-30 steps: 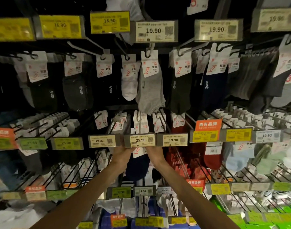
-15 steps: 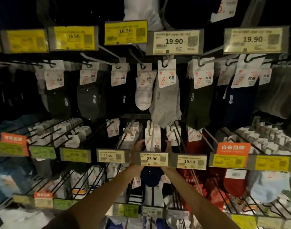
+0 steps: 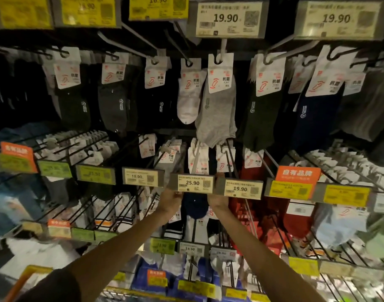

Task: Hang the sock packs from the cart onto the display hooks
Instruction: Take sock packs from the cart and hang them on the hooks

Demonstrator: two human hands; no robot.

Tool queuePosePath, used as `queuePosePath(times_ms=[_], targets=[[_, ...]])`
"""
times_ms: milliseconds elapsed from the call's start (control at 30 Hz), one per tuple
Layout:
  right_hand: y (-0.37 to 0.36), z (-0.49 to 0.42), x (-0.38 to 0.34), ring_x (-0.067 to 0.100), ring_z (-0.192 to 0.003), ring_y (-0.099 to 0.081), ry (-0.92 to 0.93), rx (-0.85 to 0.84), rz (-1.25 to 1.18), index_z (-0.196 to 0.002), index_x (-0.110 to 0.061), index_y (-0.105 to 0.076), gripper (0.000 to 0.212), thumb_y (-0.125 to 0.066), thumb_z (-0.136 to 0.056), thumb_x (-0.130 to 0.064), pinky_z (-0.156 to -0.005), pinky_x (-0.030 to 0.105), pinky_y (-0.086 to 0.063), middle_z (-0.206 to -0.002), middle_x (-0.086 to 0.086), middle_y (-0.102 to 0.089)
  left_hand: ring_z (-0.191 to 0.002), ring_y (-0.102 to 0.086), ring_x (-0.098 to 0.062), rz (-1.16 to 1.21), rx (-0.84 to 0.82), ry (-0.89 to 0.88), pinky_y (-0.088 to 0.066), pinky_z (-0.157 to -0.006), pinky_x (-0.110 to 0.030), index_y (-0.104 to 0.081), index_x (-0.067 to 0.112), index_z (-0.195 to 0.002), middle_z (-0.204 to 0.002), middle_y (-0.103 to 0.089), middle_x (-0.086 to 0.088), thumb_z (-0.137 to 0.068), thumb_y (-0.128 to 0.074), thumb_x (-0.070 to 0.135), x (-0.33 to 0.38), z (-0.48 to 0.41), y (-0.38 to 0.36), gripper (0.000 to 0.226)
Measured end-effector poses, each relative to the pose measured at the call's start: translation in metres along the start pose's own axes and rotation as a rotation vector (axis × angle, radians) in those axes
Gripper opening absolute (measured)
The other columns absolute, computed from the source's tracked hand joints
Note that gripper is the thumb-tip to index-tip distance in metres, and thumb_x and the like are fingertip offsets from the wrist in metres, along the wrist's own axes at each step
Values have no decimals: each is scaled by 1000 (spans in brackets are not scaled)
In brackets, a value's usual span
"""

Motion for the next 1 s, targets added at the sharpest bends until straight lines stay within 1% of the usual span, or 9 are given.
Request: queuePosePath(times_ms=[67,133,200,333,500,633,800,933,1000], targets=[[-3,4,13,5,-86,-62,120,163,33,-97,-5,-55,10,-60,-91,0,-81,31,-49,-90,6,-65,-97,-63,-23,120,54,-9,-51,-77,-18,-68,18,-89,-98,-67,-4,-90,-53,-14,-12,10,5,35],[1,22,21,16,-108,-54,163,232,69,-114,-4,-58,25,-60,-90,0,-98,36,-44,-116,10,-57,-84,-62,-13,169,87,25,-46,-63,-8,-66,7,-92,-94,-64,-8,-87,-44,-24,-32,23,11,39],[6,58,26,23,-104,-54,178,257,32,-117,-4,-57,29,-59,-88,3,-93,40,-46,-118,9,-51,-77,-64,2,168,83,10,-45,-63,-4,-65,-5,-99,-91,-66,-7,-83,-42,-30,-49,41,12,37],[-7,113,49,27,-99,-57,178,149,49,-106,-6,-62,30,-51,-82,8,-86,42,-50,-112,7,-52,-68,-67,-2,232,80,-1,-52,-65,-12,-65,4,-82,-66,-72,9,-79,-43,-34,-78,87,11,44],[-29,196,72,1,-80,-51,182,-19,16,-84,-21,-59,16,-43,-86,-22,-71,9,-35,-92,-2,-54,-72,-63,-17,174,-25,79,-49,-53,-12,-66,13,-74,-72,-68,6,-78,-50,-30,-118,160,12,47],[-69,250,101,6,-69,-47,117,-146,101,-82,-8,-62,18,-45,-85,-5,-64,20,-32,-77,-5,-51,-70,-63,-20,159,-50,134,-52,-55,-22,-73,22,-71,-75,-67,-1,-87,-58,-14,-167,202,33,42],[-133,329,151,27,-82,-60,-6,-274,228,-88,-19,-66,37,-35,-93,-40,-70,36,-46,-92,12,-66,-46,-52,-5,122,-97,263,-45,-51,-23,-70,25,-66,-52,-58,6,-87,-58,-13,-242,252,67,46],[-171,390,158,30,-102,-62,-152,-423,309,-97,0,-67,23,-48,-84,-3,-93,43,-47,-104,16,-65,-48,-56,-13,145,-173,386,-41,-47,-23,-57,-17,-82,-52,-60,0,-86,-46,-20,-315,285,98,12],[-188,412,163,34,-106,-61,-170,-464,343,-100,2,-68,24,-51,-83,4,-97,42,-47,-108,20,-65,-70,-63,-30,153,-241,445,-43,-60,-33,-62,-1,-86,-75,-67,-13,-85,-47,-13,-357,303,111,19]])
Point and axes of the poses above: each hand's wrist, its own z-axis away from the middle knuckle, its own y-axis out of the back of the hand, x = y × z, the point moved 5 cm from there along -z, towards the middle knuckle
